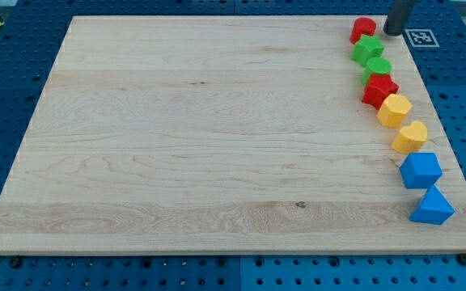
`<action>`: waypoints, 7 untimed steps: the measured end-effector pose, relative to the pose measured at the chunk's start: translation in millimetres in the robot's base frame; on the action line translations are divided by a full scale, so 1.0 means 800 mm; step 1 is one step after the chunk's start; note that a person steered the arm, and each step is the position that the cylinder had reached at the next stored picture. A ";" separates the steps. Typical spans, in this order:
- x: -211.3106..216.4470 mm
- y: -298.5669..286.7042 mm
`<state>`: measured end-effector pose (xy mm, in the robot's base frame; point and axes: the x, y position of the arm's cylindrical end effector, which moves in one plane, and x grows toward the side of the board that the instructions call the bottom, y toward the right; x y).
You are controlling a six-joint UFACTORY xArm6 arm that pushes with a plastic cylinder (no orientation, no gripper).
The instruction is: Move the red circle towards the top center
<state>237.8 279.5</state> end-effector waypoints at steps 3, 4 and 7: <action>0.014 0.002; 0.014 -0.020; 0.009 -0.078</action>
<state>245.4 216.8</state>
